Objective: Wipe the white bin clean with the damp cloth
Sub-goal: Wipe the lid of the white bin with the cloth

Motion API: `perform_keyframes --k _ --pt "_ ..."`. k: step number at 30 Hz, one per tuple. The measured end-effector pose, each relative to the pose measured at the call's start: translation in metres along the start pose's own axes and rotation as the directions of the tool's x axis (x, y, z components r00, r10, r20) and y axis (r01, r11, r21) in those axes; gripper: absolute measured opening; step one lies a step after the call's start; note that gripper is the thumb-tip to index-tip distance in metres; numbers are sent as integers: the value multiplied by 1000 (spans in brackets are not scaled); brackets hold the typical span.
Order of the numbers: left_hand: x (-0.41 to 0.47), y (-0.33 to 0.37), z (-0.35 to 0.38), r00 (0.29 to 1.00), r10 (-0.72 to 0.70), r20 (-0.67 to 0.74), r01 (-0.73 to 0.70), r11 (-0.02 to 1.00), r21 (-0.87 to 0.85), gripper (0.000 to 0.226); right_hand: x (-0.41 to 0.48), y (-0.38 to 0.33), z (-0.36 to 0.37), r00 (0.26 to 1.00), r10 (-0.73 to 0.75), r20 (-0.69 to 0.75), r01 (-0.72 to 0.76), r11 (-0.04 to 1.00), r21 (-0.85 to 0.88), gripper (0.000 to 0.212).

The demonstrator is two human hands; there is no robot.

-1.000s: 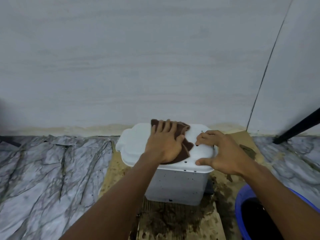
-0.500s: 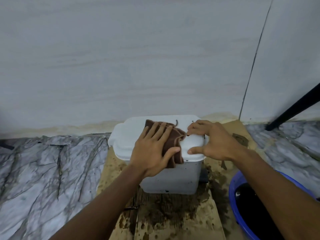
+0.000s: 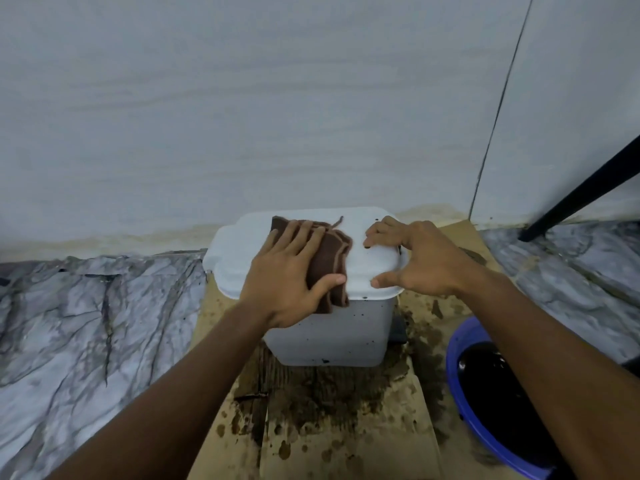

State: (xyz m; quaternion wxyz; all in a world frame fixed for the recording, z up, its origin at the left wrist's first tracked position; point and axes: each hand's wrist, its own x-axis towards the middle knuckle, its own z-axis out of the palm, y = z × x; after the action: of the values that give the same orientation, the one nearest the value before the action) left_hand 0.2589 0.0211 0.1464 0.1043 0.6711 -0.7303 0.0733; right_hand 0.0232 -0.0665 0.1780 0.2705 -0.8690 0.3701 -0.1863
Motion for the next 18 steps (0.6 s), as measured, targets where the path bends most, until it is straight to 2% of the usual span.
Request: perform_keyframes --k 4,8,12,15,18 --pt "12 29 5 998 57 5 -57 998 -6 85 -1 -1 -1 999 -38 4 38 999 31 61" --pt "-2 -17 -4 988 149 38 -145 984 -104 73 -2 -1 -2 1000 -1 6 1 998 64 65" --pt "-14 -41 -6 999 36 14 -35 997 -69 80 -2 -2 -1 1000 5 15 -6 997 76 64" --pt "0 -2 -3 1000 -11 16 11 1000 -23 90 -3 -3 -2 1000 5 29 -6 1000 18 63" --pt "12 33 3 1000 14 12 -14 1000 -17 90 -5 -4 -5 999 -12 35 11 1000 15 54"
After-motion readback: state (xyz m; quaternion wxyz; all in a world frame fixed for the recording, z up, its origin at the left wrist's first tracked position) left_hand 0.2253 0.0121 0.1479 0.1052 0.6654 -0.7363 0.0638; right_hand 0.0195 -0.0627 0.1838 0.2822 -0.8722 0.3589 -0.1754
